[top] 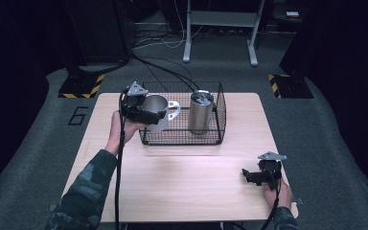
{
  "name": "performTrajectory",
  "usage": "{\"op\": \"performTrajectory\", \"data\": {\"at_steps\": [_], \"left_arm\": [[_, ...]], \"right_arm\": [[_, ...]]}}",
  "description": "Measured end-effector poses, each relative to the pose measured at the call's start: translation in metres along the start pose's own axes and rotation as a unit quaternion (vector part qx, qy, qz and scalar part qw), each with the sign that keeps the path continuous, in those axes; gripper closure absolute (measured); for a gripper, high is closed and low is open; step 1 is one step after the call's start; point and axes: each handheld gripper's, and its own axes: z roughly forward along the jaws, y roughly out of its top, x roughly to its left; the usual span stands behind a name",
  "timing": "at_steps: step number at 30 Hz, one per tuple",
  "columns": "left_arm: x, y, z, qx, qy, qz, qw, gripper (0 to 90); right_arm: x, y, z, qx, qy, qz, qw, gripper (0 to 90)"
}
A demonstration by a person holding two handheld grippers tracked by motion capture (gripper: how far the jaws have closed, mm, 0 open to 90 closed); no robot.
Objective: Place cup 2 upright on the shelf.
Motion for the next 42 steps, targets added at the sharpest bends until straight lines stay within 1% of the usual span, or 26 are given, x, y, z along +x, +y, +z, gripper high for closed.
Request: {"op": "performTrajectory", "data": {"at_steps": [8,13,22,27,32,39,42], "left_arm": [[0.004,0.009,0.010,-0.002,0.007,-0.006,1.0000,6.1],[0.007,0.012,0.020,0.008,0.011,-0.009,0.9999,6.2],[0.013,0.016,0.037,0.014,0.021,-0.022,0.9994,6.2],[0.015,0.016,0.046,0.020,0.028,-0.024,0.9991,6.1],[0.018,0.014,0.058,0.023,0.031,-0.035,0.9986,6.2],[0.021,0.010,0.074,0.040,0.036,-0.042,0.9977,6.1],[0.021,0.010,0.074,0.040,0.036,-0.042,0.9977,6.1]], "right_arm": [[0.000,0.000,0.000,0.000,0.000,0.000,1.0000,0.0],[0.000,0.000,0.000,0.000,0.001,-0.001,1.0000,0.0],[0.000,0.000,0.000,-0.001,0.000,0.000,1.0000,0.0],[0.000,0.000,0.000,0.000,0.001,-0.001,1.0000,0.0],[0.000,0.000,0.000,0.000,0.001,-0.001,1.0000,0.0],[0.000,0.000,0.000,0.000,0.001,-0.001,1.0000,0.0],[0.000,0.000,0.000,-0.001,0.000,-0.001,1.0000,0.0]]}}
